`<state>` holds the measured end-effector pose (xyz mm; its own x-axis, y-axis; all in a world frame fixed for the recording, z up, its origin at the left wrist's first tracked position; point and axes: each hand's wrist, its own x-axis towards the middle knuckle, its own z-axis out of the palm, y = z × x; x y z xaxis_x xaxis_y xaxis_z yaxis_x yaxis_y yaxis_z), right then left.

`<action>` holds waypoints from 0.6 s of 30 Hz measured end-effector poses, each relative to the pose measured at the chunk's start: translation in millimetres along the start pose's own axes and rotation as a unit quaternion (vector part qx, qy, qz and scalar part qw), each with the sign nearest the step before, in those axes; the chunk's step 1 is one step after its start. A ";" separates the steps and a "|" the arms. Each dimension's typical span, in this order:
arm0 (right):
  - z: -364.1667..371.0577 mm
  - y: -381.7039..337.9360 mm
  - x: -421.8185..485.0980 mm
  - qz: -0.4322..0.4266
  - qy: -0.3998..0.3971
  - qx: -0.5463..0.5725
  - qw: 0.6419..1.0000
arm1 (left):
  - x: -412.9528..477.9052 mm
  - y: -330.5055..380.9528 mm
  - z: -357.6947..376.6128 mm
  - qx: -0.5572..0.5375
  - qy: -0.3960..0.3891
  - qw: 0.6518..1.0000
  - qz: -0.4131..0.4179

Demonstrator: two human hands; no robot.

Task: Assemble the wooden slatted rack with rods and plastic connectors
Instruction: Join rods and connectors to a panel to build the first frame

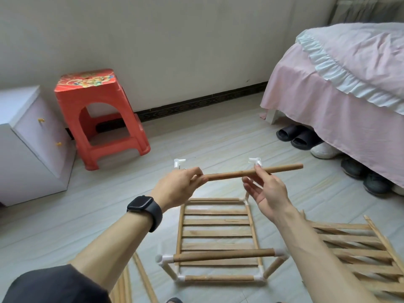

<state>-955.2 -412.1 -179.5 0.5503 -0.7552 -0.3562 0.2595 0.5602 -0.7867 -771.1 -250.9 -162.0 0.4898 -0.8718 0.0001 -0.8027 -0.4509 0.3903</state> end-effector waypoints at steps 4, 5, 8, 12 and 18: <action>43.5 21.8 18.5 0.044 -0.068 -0.025 0.996 | 14.4 -17.8 -3.7 -0.029 0.028 0.999 -0.005; 52.8 25.2 25.9 0.046 -0.070 -0.025 0.996 | 20.2 -21.6 -3.8 -0.034 0.033 0.999 -0.012; 70.3 29.8 60.4 0.039 -0.049 -0.046 0.997 | 41.5 -39.6 1.1 -0.037 0.037 0.997 -0.050; 77.5 30.4 119.7 0.004 0.024 -0.082 0.996 | 74.0 -76.3 12.3 -0.048 0.039 0.989 -0.137; 63.9 61.4 180.8 0.018 0.096 -0.065 0.993 | 124.9 -117.3 38.6 -0.120 0.021 0.965 -0.231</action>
<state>-789.0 -492.5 -260.0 0.3935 -0.7929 -0.4652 0.1312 0.5493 -0.8253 -628.9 -314.3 -243.3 0.7938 -0.5776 -0.1904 -0.3956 -0.7282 0.5597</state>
